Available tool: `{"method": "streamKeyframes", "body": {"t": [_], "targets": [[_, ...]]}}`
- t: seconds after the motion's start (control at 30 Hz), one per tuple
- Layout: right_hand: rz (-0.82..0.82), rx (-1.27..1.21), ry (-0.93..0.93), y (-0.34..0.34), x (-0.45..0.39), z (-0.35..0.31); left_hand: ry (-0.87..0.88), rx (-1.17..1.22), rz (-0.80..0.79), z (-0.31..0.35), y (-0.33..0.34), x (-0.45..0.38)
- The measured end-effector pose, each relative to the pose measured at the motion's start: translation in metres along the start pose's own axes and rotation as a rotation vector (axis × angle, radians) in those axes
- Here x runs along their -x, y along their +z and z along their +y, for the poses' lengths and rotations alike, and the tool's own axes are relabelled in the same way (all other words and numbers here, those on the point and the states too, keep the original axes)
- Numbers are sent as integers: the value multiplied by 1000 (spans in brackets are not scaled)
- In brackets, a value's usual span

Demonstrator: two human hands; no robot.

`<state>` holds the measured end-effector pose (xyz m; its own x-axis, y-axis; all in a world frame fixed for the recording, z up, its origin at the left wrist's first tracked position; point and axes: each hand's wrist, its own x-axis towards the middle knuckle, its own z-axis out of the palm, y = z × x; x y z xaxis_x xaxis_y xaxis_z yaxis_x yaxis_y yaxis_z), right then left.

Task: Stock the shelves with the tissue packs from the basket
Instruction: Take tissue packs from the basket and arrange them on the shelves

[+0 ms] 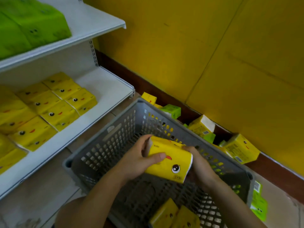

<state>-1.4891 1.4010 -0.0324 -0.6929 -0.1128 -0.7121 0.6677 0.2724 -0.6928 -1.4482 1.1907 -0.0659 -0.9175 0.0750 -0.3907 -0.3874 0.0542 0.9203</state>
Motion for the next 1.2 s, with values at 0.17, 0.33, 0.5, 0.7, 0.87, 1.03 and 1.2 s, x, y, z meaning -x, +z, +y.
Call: {"method": "streamKeyframes", "body": {"t": [0.17,0.33,0.5,0.7,0.87,1.03,1.2], "targets": [[-129,-39,-132,34,-5,-22,41,0,190,29,-27,18],[-207,-28,-434,80,0,-51,-30,55,375,32,-67,33],[-50,-100,-467,144,-7,-68,-104,467,479,35,-103,57],[-328,157,-394,231,-15,-87,-73,509,940,37,-183,73],[-502,248,-448,309,-44,-124,-107,175,854,31,-263,90],[-577,125,-380,384,-85,-124,-64,-83,818,13,-324,85],[-311,137,-370,443,-122,-99,-235,-752,904,-38,-366,83]]}}
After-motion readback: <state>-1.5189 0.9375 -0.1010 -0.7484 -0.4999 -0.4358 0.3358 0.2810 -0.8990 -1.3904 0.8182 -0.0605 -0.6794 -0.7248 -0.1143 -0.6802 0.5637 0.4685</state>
